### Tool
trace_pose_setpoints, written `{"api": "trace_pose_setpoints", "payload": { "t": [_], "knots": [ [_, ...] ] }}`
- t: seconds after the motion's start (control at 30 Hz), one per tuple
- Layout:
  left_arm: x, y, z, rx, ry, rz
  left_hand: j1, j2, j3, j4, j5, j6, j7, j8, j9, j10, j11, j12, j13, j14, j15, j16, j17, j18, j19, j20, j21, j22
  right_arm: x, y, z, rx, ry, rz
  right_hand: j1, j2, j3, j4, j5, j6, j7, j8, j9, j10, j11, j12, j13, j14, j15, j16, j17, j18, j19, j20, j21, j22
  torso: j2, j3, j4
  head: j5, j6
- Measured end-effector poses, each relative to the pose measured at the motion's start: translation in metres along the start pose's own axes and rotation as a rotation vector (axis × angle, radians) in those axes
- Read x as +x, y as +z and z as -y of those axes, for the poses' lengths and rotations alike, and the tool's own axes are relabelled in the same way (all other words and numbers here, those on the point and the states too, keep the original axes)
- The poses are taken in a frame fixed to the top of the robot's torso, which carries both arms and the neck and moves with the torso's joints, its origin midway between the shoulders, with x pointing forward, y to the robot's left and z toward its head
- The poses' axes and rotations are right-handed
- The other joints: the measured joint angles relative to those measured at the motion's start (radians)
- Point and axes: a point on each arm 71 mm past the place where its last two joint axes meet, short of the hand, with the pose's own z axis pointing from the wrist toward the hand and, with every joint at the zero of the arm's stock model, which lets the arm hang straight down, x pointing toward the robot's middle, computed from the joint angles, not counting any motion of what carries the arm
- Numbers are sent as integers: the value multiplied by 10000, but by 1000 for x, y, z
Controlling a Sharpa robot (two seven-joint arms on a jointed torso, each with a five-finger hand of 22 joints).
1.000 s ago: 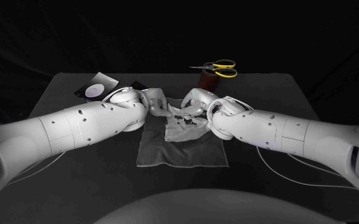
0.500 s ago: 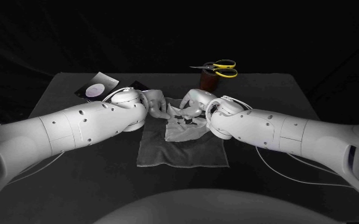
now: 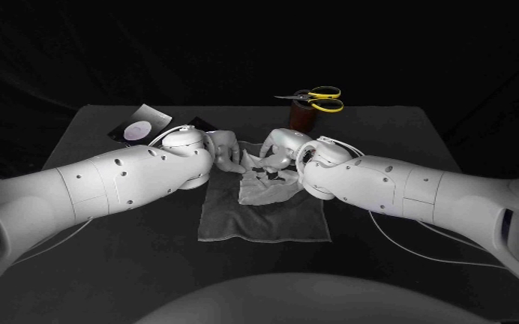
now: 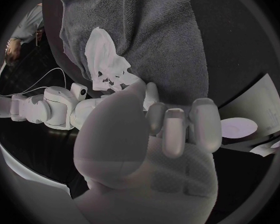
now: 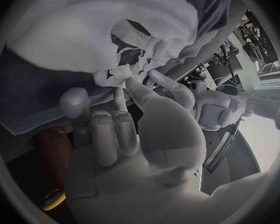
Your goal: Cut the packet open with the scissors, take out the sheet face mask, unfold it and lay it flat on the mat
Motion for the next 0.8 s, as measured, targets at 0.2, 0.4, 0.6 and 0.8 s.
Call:
{"api": "trace_pose_setpoints", "payload": {
  "t": [0.2,0.4,0.6,0.8],
  "knots": [
    [0,0,1,-20,64,-67,-1,0,27,27,0,36,-36,0,1,-1,1,41,36,0,0,0,0,0,0,0,0,1,0,2,-1,42,-227,115,533,413,341,-341,-6,604,-396,403,238,-12,-337,-3,2,0,-252,0,-2,-2,80,-165,88,106,2,0,0,-3,0],
    [-1,0,2,-41,118,-100,-1,0,27,28,0,36,-37,0,1,34,-34,41,49,-30,-28,-1,0,1,0,0,0,3,1,2,-2,11,-323,356,613,419,577,-577,-65,779,-468,646,294,6,-387,-5,2,20,-333,-1,-10,-5,107,-289,121,154,6,0,0,-5,0],
    [-1,0,2,-60,151,-137,-2,0,26,28,0,36,-37,-1,0,34,-34,41,73,-38,-35,-1,0,2,-1,0,0,7,2,2,-3,-68,-370,615,639,445,714,-715,-74,857,-447,745,298,6,-387,15,0,20,-333,-2,-9,-8,144,-326,141,189,7,-6,0,-11,0],
    [-1,0,2,-75,174,-173,-3,0,26,28,0,36,-37,-1,-1,34,-34,41,73,-38,-35,-2,0,2,-1,0,-1,9,2,2,-4,-161,-382,886,639,445,840,-842,-37,971,-482,892,458,9,-458,16,-6,1,-387,-8,-6,-10,144,-326,168,220,7,-12,-3,-19,0]
  ]
}}
